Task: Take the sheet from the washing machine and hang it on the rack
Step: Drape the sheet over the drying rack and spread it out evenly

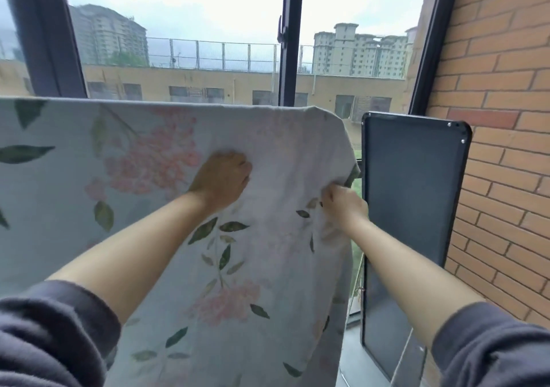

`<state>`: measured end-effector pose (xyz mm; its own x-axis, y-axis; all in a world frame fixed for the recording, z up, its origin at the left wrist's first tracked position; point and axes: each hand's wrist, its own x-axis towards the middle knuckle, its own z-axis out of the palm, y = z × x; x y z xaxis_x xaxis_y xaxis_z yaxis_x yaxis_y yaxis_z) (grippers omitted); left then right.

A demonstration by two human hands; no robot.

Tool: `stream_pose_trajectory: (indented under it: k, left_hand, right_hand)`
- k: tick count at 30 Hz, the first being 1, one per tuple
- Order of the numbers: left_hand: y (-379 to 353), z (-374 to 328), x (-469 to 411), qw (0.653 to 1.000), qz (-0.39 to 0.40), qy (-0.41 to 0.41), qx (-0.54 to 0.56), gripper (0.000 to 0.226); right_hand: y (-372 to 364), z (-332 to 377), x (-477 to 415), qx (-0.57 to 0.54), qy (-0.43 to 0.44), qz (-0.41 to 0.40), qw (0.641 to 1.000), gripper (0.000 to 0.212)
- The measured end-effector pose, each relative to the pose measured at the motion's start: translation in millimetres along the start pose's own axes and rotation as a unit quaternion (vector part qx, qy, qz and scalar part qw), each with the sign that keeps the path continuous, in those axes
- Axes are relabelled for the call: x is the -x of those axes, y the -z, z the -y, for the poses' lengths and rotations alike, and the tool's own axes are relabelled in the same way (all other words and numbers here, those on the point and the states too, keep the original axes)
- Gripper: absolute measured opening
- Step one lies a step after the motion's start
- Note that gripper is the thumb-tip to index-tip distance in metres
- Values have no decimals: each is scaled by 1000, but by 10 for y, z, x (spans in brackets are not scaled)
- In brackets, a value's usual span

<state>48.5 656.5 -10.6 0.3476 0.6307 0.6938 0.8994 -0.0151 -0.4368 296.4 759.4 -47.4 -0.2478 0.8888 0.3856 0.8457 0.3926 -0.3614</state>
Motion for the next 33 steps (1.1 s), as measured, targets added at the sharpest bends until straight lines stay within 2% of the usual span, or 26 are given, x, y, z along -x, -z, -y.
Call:
stream_pose_trajectory:
  k: [3,6,8,10,12,14,16,19,22,25,30,32,33]
  left_hand:
    - [137,105,-282,994,-112,6,-12,5]
    - [173,70,-663,994,-107,34,-4,26]
    - [211,-29,-922,995,-82,56,-16,40]
    - [203,-152,-1197,995,-43,93,7,42]
    - [147,-267,-1404,991,-19,125,38,35]
    - [60,-325,-1507,987,-19,154,41,28]
    - [-44,-331,-1531,982,-41,180,38,27]
    - [-136,-290,-1498,979,-79,185,39,27]
    - [-165,-229,-1468,975,-115,186,34,30]
    - [-176,-254,-1498,972,-125,195,35,31]
    - [-145,-429,-1615,965,-116,231,43,24]
    - [-106,-485,-1634,962,-111,247,42,24]
    - [-79,-494,-1638,960,-110,254,41,24]
  right_hand:
    - [2,-206,-298,-81,-99,-99,987,25]
    - [-68,-326,-472,-205,-154,-150,955,22]
    - [-150,-433,-585,-291,-184,-155,926,18]
    - [-264,-599,-696,-327,-211,-91,916,14]
    - [-368,-765,-729,-343,-207,26,916,17]
    - [-430,-864,-658,-346,-177,157,908,20]
    - [-530,-928,-618,-304,-128,225,917,18]
    - [-715,-1001,-706,-213,-77,149,963,33]
    - [-632,-1142,-874,-199,-43,83,975,30]
    - [-329,-1352,-1014,-211,-57,-20,976,19]
    - [202,-1385,-1168,-195,-33,-179,964,20]
    - [358,-1445,-1126,-234,-6,-213,949,28]
    - [421,-1478,-1054,-272,12,-198,942,32]
